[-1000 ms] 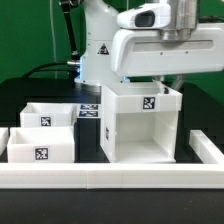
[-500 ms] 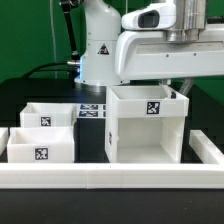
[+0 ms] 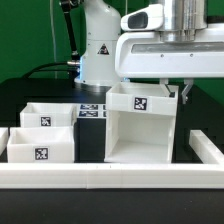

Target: Assemble drawer

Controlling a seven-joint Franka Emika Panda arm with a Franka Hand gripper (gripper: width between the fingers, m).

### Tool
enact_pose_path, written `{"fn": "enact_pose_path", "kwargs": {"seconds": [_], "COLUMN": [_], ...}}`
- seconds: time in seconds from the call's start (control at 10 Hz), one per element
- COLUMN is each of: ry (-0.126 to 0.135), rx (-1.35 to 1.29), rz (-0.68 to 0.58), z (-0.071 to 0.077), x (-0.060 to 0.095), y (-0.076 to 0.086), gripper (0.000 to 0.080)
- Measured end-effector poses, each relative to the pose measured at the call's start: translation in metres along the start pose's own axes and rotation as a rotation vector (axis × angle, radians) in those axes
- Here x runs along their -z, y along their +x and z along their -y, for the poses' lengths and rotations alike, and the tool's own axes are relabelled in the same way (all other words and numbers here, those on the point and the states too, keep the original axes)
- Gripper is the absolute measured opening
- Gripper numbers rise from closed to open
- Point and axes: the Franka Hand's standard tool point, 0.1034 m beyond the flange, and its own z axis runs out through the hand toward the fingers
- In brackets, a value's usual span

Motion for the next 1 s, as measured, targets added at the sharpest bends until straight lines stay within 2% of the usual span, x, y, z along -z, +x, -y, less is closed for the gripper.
{"fn": "enact_pose_path", "kwargs": {"seconds": [0.1,0.3,0.7,0.8,1.0], "ry": [0.011,0.017,0.04,0.042,0.049], "rx": [-0.091,-0.201,-0.434,-0.482,-0.785], "rz": [0.002,-0.004,0.012,0.017,0.053], "z": [-0.001,0.001,0.008,0.008,-0.003], "x": [0.0,0.0,0.001,0.001,0.001], "y": [0.002,0.004,0.001,0.001,0.003], "gripper": [0.0038,0.0038,0.0038,0.0038,0.0038]}}
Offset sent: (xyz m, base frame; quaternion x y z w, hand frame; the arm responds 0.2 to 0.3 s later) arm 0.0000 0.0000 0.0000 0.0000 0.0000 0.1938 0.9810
